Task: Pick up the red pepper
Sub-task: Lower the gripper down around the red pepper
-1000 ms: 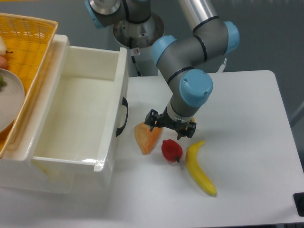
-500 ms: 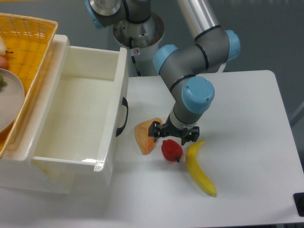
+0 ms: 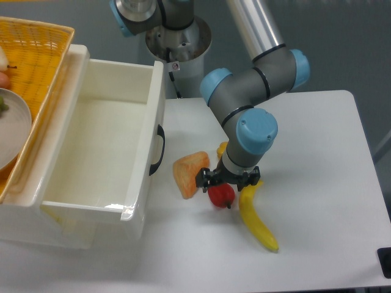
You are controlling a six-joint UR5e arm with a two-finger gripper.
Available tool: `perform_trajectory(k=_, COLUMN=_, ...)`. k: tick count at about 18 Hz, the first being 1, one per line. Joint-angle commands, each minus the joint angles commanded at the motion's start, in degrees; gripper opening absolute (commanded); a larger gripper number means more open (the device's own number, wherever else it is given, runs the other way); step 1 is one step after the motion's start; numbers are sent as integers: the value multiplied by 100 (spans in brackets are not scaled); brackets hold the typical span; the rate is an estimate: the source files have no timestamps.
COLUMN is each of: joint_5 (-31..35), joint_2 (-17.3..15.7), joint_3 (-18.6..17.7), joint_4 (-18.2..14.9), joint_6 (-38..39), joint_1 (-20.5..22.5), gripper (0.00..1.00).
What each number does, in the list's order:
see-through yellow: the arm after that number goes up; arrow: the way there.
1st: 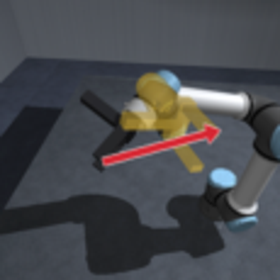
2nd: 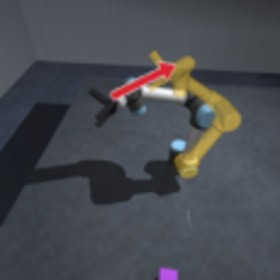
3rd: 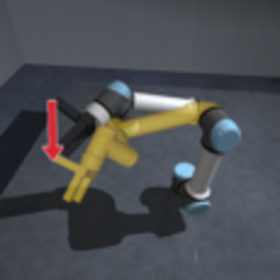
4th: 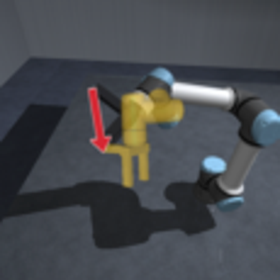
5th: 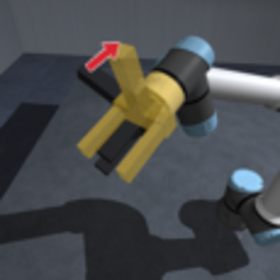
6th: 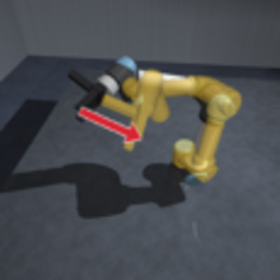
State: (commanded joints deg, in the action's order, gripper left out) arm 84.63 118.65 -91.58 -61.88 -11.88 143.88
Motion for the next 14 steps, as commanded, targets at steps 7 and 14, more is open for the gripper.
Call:
perform_trajectory(k=7, joint_5=27, joint_2=-96, joint_3=-88, joint_4=27, joint_6=132, joint_1=26, gripper=100)
perform_trajectory(k=14, joint_5=-96, joint_2=-87, joint_3=-97, joint_4=36, joint_6=282, joint_1=-18, gripper=100)
